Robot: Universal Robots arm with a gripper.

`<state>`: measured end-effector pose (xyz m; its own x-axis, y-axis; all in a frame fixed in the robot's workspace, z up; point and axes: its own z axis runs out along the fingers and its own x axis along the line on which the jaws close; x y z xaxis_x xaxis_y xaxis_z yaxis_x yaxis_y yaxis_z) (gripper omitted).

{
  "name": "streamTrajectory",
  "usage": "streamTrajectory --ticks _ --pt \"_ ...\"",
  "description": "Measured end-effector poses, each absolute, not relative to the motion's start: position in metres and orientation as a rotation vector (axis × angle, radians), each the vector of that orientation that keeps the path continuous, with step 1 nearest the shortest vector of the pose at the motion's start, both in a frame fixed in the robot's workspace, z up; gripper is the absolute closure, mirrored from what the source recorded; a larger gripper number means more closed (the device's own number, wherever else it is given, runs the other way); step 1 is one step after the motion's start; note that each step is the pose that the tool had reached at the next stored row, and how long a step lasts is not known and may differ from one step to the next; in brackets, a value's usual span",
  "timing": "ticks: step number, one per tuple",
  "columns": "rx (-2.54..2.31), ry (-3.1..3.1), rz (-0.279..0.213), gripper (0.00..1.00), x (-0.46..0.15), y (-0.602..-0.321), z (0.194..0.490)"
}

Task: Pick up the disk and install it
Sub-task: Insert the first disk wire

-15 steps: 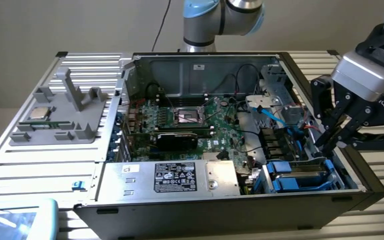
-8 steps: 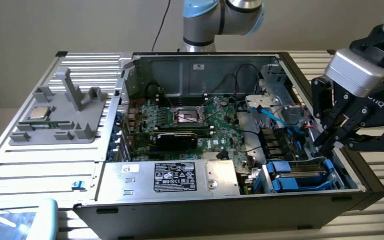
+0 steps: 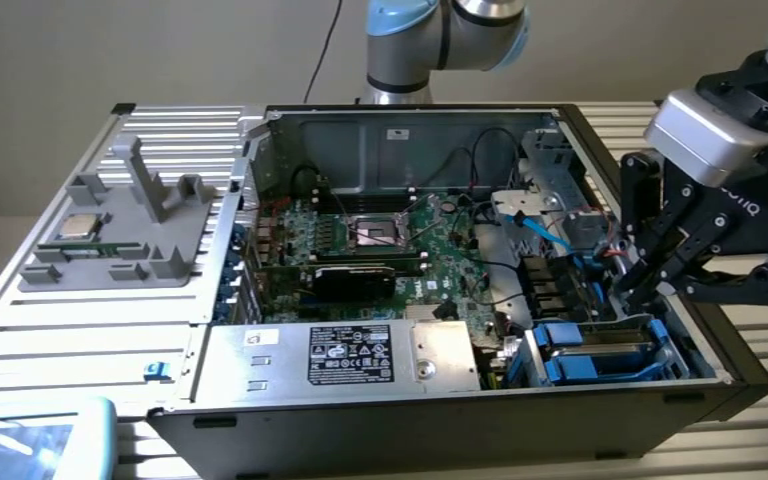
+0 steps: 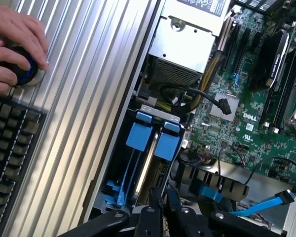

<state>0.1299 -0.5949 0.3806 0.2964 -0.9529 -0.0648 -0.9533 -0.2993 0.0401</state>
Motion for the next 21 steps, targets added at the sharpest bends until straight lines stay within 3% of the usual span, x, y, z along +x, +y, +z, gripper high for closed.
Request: streamTrajectory --ticks 21 --pt "-2.320 2.112 0.159 0.84 0.1302 -0.5949 0.3720"
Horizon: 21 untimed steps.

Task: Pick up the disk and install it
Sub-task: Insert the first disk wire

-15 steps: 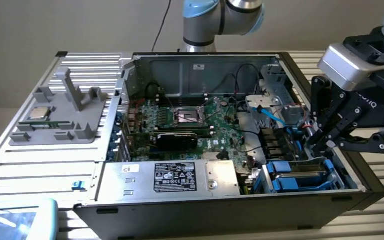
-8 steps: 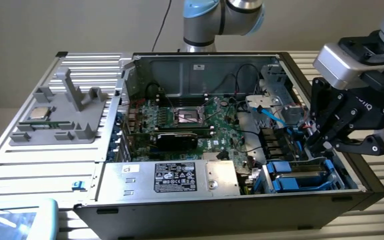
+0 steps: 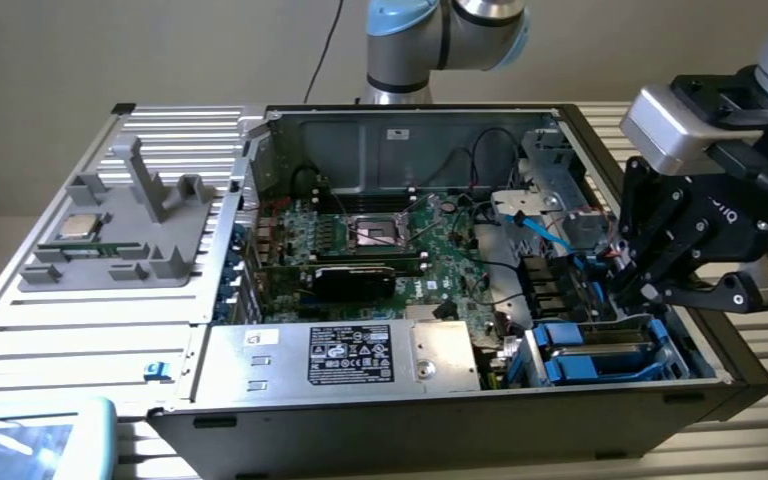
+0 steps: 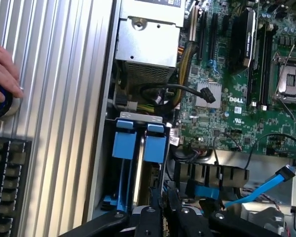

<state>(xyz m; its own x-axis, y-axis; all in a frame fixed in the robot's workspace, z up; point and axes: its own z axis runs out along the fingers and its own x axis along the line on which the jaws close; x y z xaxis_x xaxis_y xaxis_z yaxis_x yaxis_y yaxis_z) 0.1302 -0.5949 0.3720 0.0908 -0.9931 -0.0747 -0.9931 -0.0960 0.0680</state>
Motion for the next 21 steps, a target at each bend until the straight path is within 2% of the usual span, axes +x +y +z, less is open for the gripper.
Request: streamTrajectory --ticks 2,21 --pt "2.309 -2.104 -0.178 0.84 0.1315 -0.5949 0.3719" --pt "2.234 -2.183 -0.174 0.84 0.1372 -0.5906 0.3686"
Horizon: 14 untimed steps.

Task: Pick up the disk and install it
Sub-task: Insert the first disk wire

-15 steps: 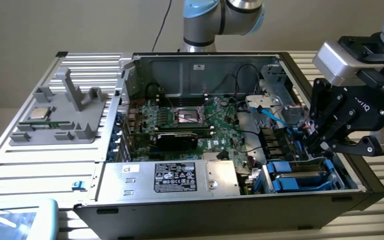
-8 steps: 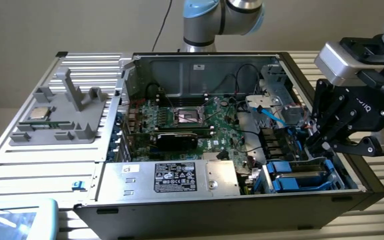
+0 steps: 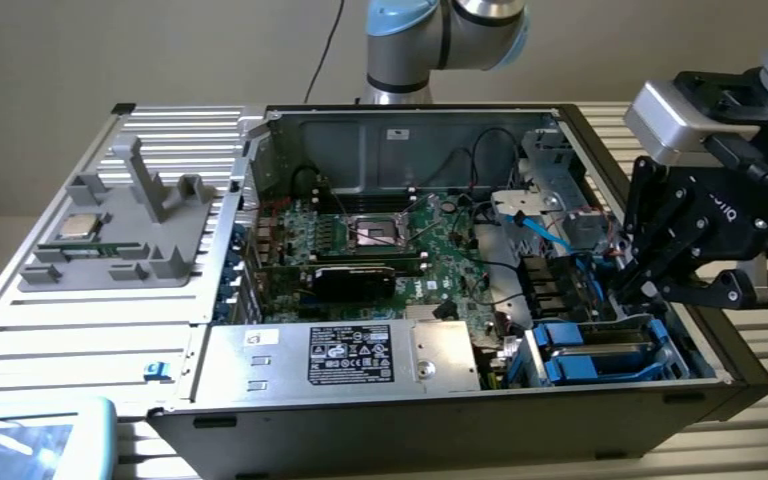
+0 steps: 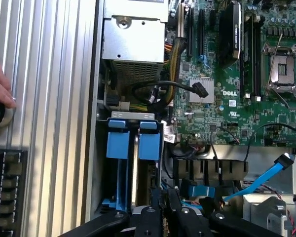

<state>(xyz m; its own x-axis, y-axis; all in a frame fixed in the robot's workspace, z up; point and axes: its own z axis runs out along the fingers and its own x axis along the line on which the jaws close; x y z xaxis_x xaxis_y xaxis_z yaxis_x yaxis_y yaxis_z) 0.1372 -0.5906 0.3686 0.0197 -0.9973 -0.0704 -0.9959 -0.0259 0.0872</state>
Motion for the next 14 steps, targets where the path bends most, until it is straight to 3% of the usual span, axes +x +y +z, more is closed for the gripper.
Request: streamTrajectory --ticks 14 --pt "2.176 -2.234 -0.163 0.84 0.1374 -0.5875 0.3632"
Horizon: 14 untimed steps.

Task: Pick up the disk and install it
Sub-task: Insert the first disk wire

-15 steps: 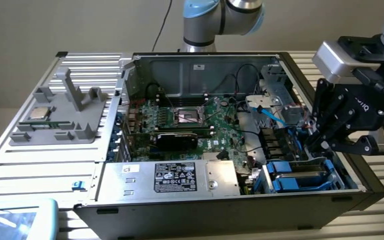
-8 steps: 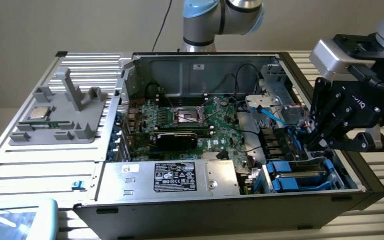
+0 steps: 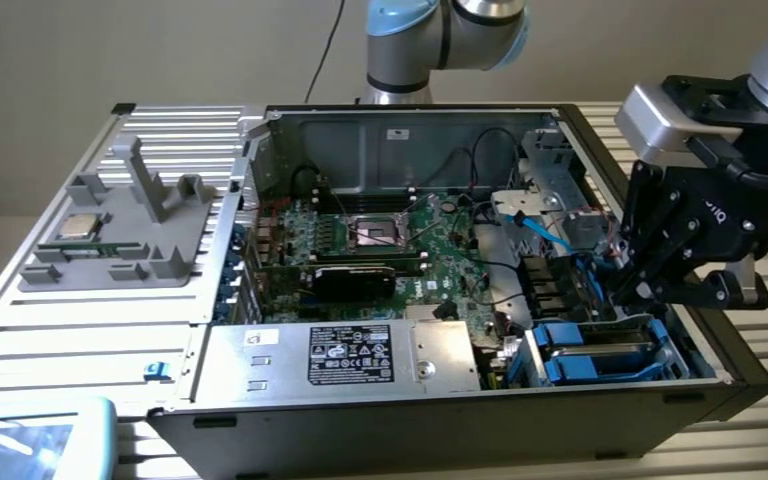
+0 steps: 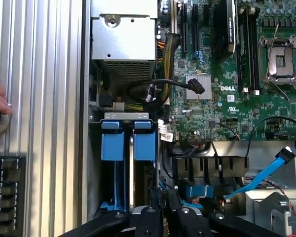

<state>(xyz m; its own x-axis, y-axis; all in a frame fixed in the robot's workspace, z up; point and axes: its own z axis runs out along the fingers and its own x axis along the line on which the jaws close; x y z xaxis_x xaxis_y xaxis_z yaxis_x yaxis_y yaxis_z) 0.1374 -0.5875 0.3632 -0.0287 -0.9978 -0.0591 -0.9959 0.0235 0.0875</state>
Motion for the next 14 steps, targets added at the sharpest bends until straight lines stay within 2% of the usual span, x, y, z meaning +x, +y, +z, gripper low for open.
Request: streamTrajectory --ticks 14 --pt "2.157 -2.226 -0.126 0.84 0.1377 -0.5876 0.3574"
